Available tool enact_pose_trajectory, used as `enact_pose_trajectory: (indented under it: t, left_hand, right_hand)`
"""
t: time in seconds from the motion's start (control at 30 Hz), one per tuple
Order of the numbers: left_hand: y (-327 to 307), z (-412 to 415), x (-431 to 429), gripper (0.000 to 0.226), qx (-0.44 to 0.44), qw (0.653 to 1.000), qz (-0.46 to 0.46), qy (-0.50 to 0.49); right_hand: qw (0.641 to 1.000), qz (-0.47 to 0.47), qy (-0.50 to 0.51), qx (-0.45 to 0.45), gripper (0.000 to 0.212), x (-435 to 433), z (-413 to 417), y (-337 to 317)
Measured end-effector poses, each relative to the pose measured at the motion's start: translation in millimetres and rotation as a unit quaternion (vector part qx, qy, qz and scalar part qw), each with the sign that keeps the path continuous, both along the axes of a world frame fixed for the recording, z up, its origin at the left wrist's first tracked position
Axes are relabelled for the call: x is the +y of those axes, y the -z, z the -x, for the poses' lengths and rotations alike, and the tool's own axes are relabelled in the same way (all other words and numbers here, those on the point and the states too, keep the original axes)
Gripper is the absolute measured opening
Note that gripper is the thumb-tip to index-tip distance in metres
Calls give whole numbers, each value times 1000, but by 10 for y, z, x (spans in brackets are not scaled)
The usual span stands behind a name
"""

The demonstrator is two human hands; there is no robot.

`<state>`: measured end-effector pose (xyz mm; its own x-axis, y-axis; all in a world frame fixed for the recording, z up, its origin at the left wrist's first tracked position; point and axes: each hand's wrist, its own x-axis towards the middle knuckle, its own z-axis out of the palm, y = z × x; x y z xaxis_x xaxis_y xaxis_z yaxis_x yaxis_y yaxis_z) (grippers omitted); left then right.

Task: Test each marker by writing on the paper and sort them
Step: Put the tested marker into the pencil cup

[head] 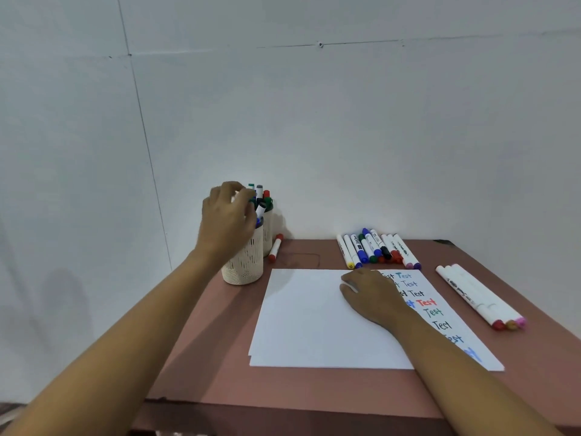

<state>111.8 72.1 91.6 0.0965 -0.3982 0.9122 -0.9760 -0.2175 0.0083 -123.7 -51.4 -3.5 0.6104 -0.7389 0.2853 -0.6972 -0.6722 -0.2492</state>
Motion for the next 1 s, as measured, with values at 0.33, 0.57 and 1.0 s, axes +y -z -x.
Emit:
enact_pose_trajectory:
  t: [0.33,0.57,1.0]
  left_hand:
    - [955,518,-196,45,176,896,-382,144]
    - [864,578,-101,50,195,863,-449,124]
    - [858,602,-86,42,228,858,-440,136]
  right_hand:
    - [997,-60,12,-39,37,-31,4,-11]
    - [998,-69,2,10,34,-98,-45,-92]
    - [986,-112,-123,23,33,-208,-1137,-700]
